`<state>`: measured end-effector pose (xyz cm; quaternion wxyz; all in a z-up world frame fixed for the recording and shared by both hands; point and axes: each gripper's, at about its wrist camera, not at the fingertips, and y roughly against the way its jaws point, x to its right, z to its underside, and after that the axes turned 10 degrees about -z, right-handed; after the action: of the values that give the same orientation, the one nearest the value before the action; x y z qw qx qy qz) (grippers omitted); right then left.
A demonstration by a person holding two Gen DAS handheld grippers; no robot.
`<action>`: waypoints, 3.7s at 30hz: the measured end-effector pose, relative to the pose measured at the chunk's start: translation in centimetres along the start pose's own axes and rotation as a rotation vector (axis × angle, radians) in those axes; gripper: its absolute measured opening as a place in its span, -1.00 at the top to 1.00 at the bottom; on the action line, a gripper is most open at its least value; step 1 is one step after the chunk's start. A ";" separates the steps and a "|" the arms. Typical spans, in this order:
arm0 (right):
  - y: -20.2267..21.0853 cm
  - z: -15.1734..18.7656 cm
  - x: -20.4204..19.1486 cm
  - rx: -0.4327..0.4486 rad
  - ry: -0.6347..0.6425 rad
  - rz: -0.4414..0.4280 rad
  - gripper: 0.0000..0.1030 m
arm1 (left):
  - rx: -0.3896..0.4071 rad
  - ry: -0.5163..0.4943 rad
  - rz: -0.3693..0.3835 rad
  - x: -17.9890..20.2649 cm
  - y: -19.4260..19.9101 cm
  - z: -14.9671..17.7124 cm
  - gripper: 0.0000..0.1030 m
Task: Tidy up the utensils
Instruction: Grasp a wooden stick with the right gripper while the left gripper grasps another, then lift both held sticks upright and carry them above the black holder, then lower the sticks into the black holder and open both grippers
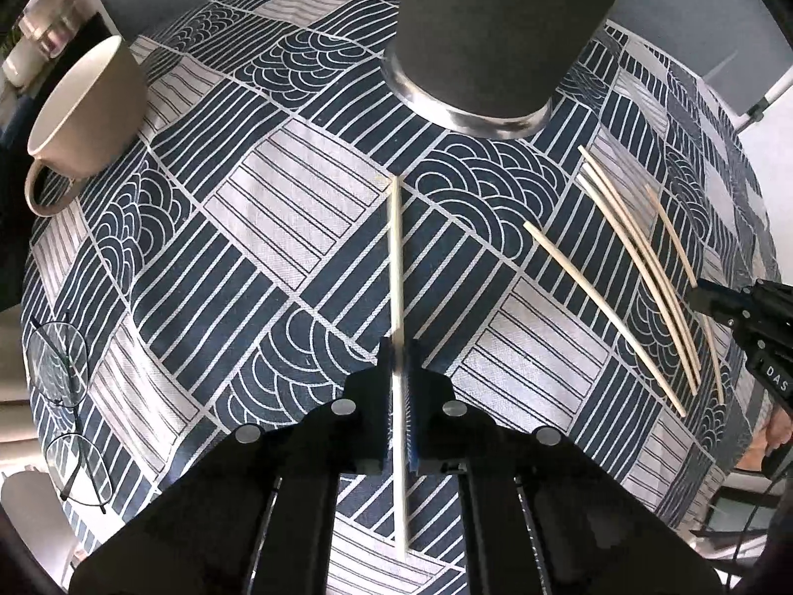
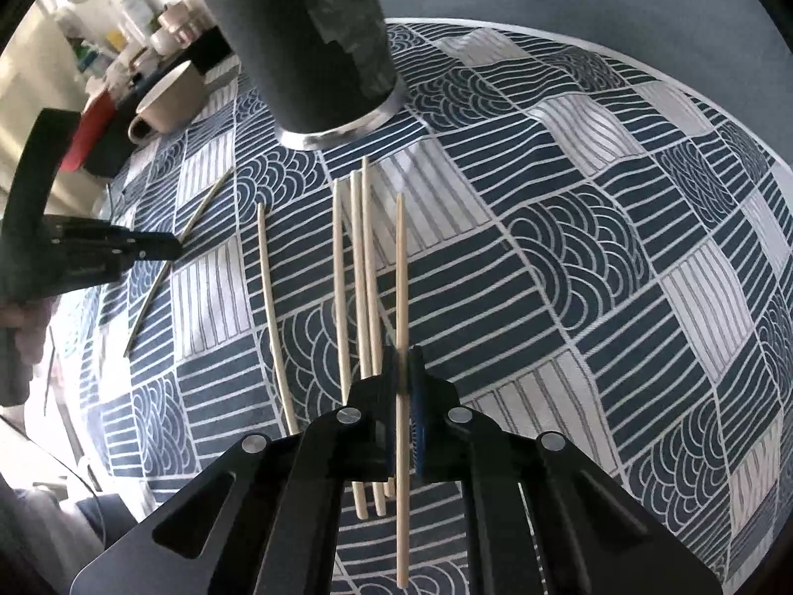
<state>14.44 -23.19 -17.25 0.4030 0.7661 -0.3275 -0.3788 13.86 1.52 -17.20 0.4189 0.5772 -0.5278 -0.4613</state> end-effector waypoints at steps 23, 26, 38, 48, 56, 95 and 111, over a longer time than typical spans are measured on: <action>7.1 -3.3 2.4 0.161 -0.072 0.025 0.91 | 0.091 0.210 0.113 -9.6 6.8 -2.7 0.91; 9.0 -4.6 2.1 0.219 -0.065 0.025 0.91 | 0.146 0.214 0.097 -9.9 9.2 -5.0 0.91; 16.0 -11.9 -0.1 0.411 0.028 0.031 0.91 | 0.355 0.150 0.025 -10.1 18.9 -11.6 0.91; 18.1 -17.3 -2.8 0.490 0.100 0.020 0.91 | 0.468 0.127 0.119 -7.9 23.8 -15.8 0.91; 18.7 -21.3 -5.3 0.565 0.130 -0.030 0.91 | 0.509 0.120 0.206 -4.9 24.2 -17.6 0.91; 4.4 -22.3 -4.0 0.718 0.027 -0.280 0.88 | 0.783 0.223 0.256 -2.2 12.3 -15.7 0.90; 10.2 -20.3 -4.6 0.760 0.044 -0.213 0.81 | 0.847 0.234 0.230 -2.6 17.7 -13.6 0.86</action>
<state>27.24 -16.67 0.92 0.0562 0.8983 -0.3545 -0.2536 23.12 2.46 3.27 0.2511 0.6836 -0.6798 -0.0868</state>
